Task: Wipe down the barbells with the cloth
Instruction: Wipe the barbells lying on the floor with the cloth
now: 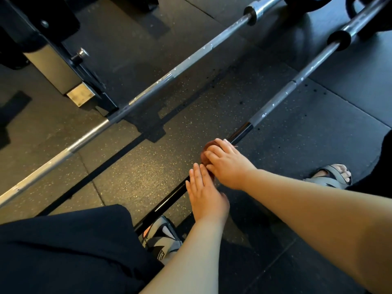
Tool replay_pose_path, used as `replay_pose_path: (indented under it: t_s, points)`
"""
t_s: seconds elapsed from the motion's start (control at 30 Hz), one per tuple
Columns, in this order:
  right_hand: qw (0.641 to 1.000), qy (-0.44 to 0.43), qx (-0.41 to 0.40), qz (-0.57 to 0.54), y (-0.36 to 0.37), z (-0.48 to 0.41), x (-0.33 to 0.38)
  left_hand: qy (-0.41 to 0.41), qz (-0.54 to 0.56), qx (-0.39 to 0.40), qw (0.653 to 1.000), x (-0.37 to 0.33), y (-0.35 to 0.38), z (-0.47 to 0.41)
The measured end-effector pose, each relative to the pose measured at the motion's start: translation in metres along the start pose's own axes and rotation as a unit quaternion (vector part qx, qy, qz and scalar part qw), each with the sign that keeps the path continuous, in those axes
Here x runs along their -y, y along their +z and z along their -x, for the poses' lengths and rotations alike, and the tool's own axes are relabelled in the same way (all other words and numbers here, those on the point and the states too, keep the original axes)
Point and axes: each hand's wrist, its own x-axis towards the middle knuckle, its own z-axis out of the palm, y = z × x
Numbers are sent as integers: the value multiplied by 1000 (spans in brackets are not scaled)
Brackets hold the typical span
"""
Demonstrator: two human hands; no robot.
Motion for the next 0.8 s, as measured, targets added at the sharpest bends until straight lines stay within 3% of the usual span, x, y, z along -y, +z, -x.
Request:
replay_pose_path:
  t_s: [0.07,0.13,0.2,0.3,0.43,0.5,0.63,0.73,0.8]
  points:
    - [999,40,-26,-15,3,3,-15,1,-3,8,1000,6,-3,4]
    - [987,140,-17,-75,1,7,-25,6,-11,9,1000,14,-5,8]
    - [983,174,0,-64,-1,7,-16,23,-30,17,999,24,-9,11]
    - [988,145,3,-47,-6,-3,18,37,-54,10,998,41,-11,15]
    - [999,-8,22,-31,2,-12,49,15,-20,-1,1000,46,-12,17]
    - [998,-40,38,-6,4,-11,38,-7,-5,-3,1000,48,-12,18]
    - [996,67,15,-48,1,-4,16,-24,-6,-12,1000,58,-12,22]
    - [992,119,4,-48,0,-5,47,-25,-15,-16,999,67,-11,25]
    - [992,107,17,-71,-3,-10,74,-26,-28,-12,999,72,-11,28]
